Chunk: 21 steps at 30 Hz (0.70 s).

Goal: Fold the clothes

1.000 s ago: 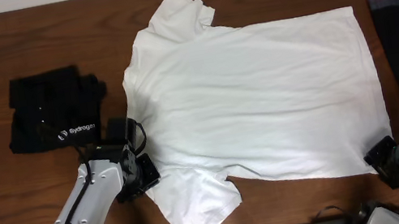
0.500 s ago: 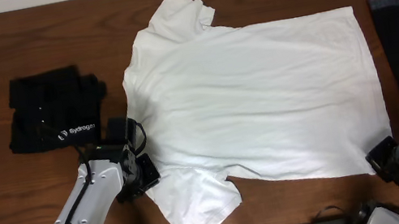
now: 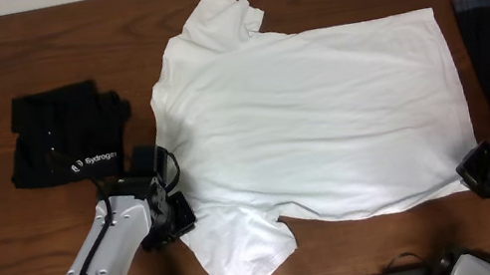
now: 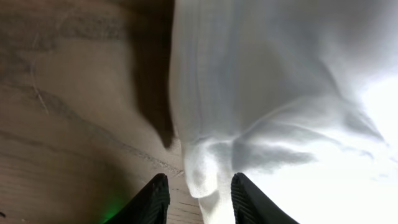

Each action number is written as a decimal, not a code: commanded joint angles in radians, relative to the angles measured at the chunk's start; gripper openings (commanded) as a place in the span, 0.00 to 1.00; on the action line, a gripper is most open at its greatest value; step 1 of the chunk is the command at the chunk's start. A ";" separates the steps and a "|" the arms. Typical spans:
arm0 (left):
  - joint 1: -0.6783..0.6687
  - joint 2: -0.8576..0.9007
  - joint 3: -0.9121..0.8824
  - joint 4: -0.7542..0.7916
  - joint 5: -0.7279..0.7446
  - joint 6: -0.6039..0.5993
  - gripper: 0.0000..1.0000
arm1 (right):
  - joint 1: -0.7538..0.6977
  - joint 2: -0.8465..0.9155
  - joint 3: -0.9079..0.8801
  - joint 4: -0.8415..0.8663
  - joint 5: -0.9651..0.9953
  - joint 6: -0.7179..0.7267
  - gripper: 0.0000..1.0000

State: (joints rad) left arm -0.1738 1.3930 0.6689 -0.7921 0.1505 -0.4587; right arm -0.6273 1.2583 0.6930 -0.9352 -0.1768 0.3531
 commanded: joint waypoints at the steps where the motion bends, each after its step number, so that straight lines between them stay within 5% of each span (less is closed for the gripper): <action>1: 0.005 -0.009 0.043 -0.003 -0.005 0.053 0.42 | -0.018 -0.011 0.019 0.006 -0.029 -0.021 0.01; 7: 0.005 -0.009 0.044 -0.004 0.021 0.055 0.52 | -0.018 -0.011 0.019 0.054 -0.083 -0.017 0.01; 21: 0.004 -0.007 -0.020 0.004 0.152 0.058 0.51 | -0.018 -0.011 0.020 0.069 -0.113 -0.018 0.01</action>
State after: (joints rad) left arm -0.1738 1.3930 0.6586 -0.7837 0.2489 -0.4137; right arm -0.6273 1.2583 0.6930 -0.8669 -0.2764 0.3473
